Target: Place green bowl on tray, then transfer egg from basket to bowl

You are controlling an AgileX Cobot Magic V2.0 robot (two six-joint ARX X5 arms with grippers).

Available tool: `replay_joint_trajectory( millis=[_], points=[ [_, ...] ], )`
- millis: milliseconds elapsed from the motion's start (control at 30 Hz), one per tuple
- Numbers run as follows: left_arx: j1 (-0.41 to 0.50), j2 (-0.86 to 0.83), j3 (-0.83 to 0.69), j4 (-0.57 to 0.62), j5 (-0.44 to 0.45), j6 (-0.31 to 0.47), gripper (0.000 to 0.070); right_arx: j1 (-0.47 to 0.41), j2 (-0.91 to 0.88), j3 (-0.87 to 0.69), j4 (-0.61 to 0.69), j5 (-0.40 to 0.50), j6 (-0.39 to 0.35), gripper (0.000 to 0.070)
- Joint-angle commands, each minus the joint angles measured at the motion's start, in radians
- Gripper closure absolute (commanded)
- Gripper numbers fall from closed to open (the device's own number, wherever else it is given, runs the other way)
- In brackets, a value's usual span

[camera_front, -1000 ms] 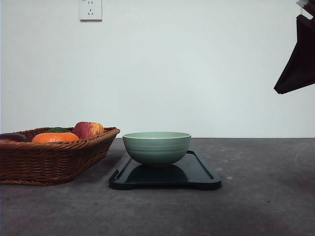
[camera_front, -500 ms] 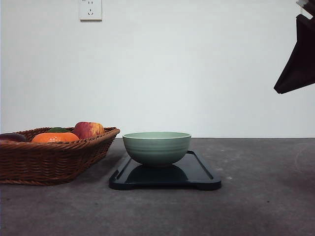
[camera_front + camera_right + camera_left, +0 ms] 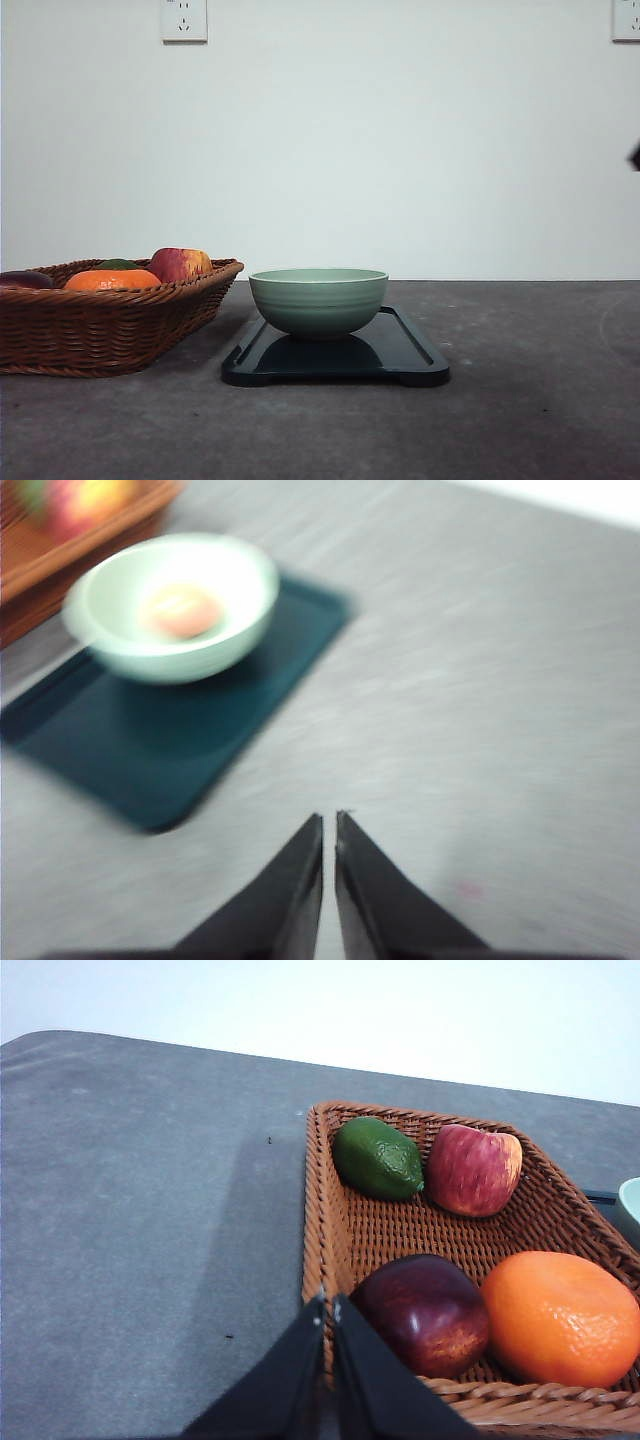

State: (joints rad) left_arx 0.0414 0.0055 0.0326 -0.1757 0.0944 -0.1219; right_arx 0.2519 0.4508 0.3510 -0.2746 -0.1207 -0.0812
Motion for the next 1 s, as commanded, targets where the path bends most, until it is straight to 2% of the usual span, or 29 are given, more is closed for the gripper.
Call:
replay_joint_trajectory(
  millis=[0, 167, 367, 467, 967],
  points=[
    [0.0, -0.001, -0.019, -0.003, -0.001, 0.009, 0.07, -0.037, -0.077, -0.052, 0.021, 0.013, -0.01, 0.0687],
    [0.0, -0.001, -0.019, -0.003, -0.001, 0.008, 0.07, -0.129, -0.294, -0.185, 0.029, 0.016, -0.004, 0.0687],
    [0.0, -0.001, -0.019, -0.003, -0.001, 0.008, 0.07, -0.156, -0.451, -0.29, 0.059, 0.018, 0.003, 0.0687],
    [0.0, -0.001, -0.019, -0.004, -0.001, 0.008, 0.07, -0.16, -0.447, -0.333, 0.127, 0.019, 0.011, 0.0687],
    [0.0, -0.001, -0.019, -0.005, -0.001, 0.008, 0.07, -0.163, -0.447, -0.339, 0.117, 0.017, 0.022, 0.0687]
  ],
)
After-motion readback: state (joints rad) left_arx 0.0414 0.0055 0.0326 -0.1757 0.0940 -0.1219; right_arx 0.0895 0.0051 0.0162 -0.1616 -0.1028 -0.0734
